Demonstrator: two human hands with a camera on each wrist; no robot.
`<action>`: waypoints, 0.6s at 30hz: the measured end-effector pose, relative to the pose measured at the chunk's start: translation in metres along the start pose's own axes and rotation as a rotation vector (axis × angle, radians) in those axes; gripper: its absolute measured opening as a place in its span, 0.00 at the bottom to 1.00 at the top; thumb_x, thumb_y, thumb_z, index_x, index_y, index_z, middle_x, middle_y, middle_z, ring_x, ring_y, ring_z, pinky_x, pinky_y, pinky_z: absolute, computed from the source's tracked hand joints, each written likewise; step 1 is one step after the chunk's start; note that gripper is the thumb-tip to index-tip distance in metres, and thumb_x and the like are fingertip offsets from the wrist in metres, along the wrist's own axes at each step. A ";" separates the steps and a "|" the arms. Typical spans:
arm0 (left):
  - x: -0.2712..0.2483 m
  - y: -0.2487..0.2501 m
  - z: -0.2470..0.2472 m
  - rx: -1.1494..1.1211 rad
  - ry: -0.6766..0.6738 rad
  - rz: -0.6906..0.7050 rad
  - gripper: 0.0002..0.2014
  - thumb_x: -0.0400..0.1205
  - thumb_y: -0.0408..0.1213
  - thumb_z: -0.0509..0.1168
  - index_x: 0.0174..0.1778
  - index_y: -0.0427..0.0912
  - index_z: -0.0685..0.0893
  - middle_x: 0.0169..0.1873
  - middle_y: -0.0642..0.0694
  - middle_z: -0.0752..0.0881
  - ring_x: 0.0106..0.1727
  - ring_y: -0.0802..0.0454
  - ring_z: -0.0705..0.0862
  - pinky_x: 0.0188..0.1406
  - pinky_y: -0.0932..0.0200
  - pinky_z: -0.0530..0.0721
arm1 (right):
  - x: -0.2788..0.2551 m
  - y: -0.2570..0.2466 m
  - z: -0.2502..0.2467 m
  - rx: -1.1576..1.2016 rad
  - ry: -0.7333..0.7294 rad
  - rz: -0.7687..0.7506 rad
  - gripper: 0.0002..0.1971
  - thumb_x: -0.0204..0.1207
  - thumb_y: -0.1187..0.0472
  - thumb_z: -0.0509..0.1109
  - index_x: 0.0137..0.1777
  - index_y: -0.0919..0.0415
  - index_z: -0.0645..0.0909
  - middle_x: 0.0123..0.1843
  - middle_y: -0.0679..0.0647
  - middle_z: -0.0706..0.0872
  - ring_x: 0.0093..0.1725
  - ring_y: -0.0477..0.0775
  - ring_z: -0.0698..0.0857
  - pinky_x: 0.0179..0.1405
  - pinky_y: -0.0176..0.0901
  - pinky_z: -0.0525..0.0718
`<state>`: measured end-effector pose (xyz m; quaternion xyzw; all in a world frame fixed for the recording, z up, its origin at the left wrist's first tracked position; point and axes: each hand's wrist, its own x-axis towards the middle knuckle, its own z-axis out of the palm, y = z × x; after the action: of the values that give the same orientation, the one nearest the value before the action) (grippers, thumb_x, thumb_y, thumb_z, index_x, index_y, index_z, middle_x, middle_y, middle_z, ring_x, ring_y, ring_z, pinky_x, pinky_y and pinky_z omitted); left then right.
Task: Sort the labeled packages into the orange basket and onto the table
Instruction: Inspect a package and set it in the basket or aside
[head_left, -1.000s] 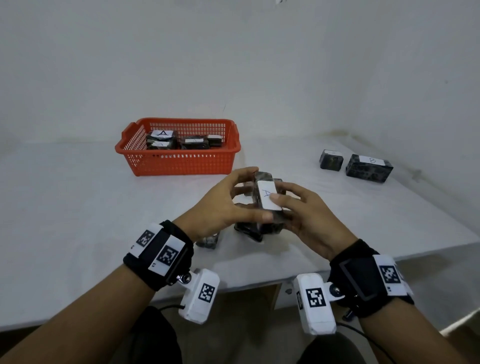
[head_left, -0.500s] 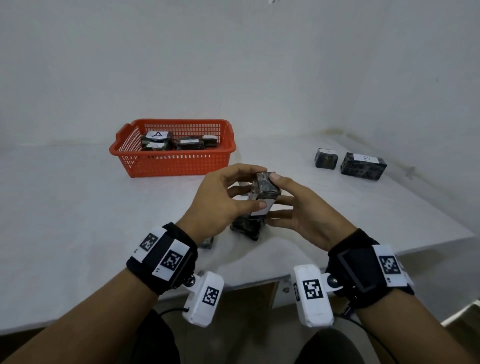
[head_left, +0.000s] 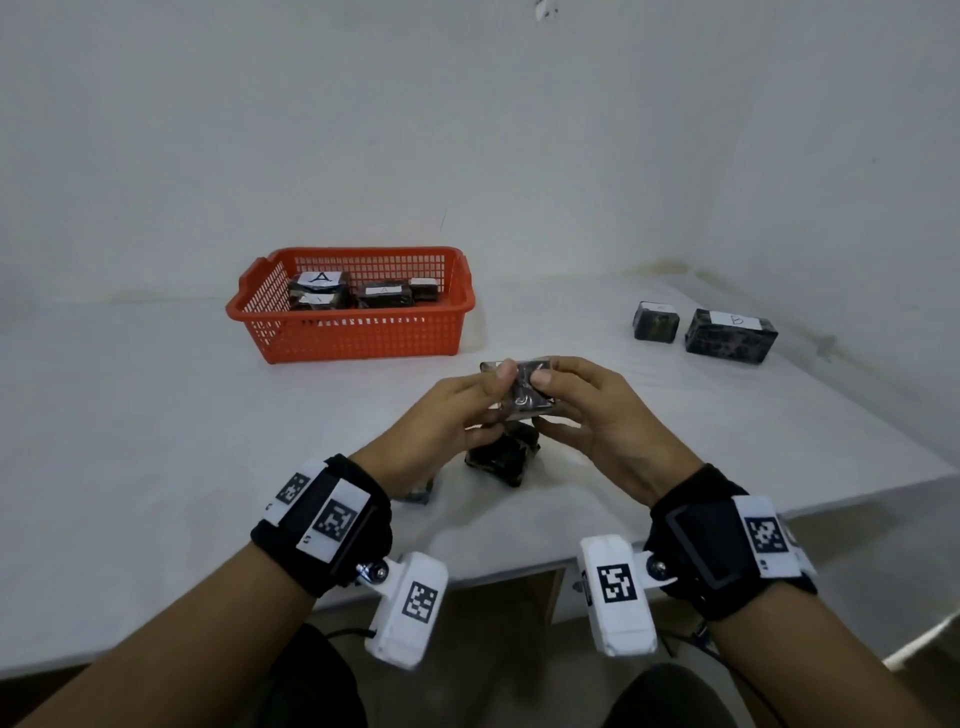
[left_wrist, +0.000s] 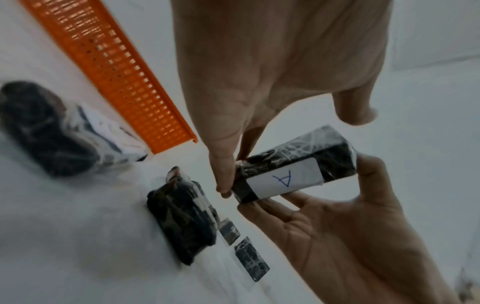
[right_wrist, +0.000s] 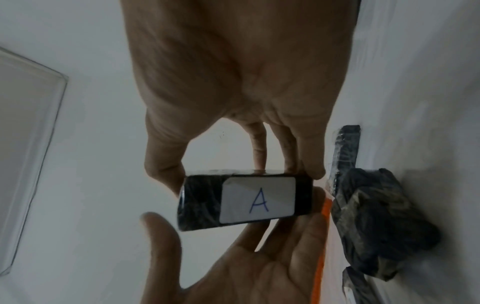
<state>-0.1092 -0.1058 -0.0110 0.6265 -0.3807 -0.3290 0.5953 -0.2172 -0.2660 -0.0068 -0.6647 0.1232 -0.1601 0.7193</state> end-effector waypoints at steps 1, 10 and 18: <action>0.000 0.000 -0.002 -0.030 0.023 0.007 0.28 0.81 0.60 0.66 0.72 0.47 0.86 0.64 0.44 0.92 0.71 0.47 0.88 0.76 0.49 0.79 | 0.000 0.001 -0.001 0.010 -0.010 0.000 0.31 0.70 0.52 0.79 0.71 0.66 0.82 0.60 0.59 0.91 0.59 0.54 0.90 0.65 0.48 0.84; 0.004 -0.005 -0.009 -0.012 0.056 0.089 0.36 0.73 0.57 0.72 0.72 0.36 0.85 0.68 0.28 0.85 0.69 0.41 0.88 0.76 0.42 0.83 | -0.004 0.006 0.000 -0.003 -0.069 -0.030 0.23 0.73 0.53 0.76 0.67 0.63 0.87 0.59 0.55 0.91 0.61 0.50 0.90 0.70 0.49 0.83; 0.004 -0.007 -0.008 -0.022 0.070 0.071 0.35 0.71 0.56 0.73 0.69 0.36 0.86 0.65 0.32 0.88 0.68 0.42 0.89 0.71 0.48 0.86 | -0.001 0.015 -0.004 -0.025 -0.094 -0.022 0.40 0.61 0.50 0.83 0.76 0.60 0.79 0.65 0.55 0.90 0.63 0.51 0.91 0.65 0.43 0.86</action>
<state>-0.0998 -0.1058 -0.0178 0.6173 -0.3779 -0.2897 0.6263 -0.2189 -0.2679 -0.0217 -0.6818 0.0840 -0.1354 0.7140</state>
